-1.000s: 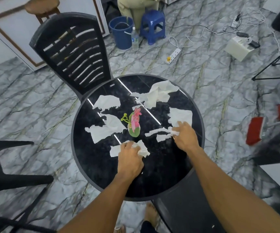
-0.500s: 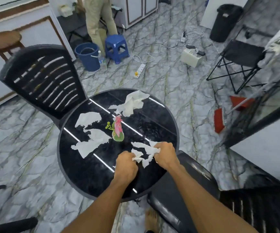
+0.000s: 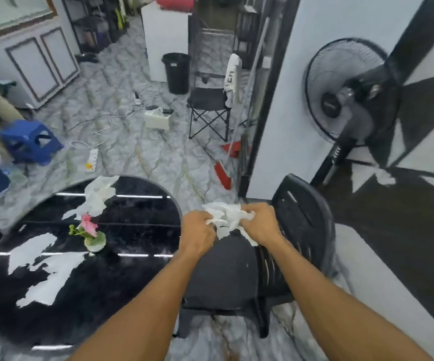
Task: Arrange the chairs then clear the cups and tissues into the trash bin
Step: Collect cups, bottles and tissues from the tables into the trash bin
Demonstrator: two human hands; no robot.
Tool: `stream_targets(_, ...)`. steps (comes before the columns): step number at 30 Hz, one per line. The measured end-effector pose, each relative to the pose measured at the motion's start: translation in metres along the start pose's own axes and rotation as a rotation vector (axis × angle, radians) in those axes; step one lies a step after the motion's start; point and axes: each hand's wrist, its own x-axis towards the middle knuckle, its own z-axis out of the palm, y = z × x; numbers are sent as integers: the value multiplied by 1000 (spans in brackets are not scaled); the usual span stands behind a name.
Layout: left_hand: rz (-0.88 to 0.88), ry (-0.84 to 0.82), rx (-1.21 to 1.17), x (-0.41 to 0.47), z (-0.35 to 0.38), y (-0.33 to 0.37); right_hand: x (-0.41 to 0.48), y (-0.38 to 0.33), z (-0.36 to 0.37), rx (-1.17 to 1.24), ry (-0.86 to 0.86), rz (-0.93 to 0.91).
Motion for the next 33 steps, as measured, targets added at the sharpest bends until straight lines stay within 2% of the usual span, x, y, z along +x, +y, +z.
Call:
stream_targets(9, 480, -328, 46, -68, 162, 169, -127, 131, -189, 33, 531, 247)
stream_targets(17, 727, -689, 27, -214, 310, 250, -300, 272, -265, 63, 809, 574)
stream_targets(23, 882, -949, 86, -335, 400, 280, -427, 354, -286, 88, 887, 808)
stream_targets(27, 914, -1108, 143, -402, 449, 283, -494, 396, -285, 155, 902, 1005)
stream_targets(33, 939, -1272, 258, -480, 518, 271, -561, 455, -274, 222, 926, 1157)
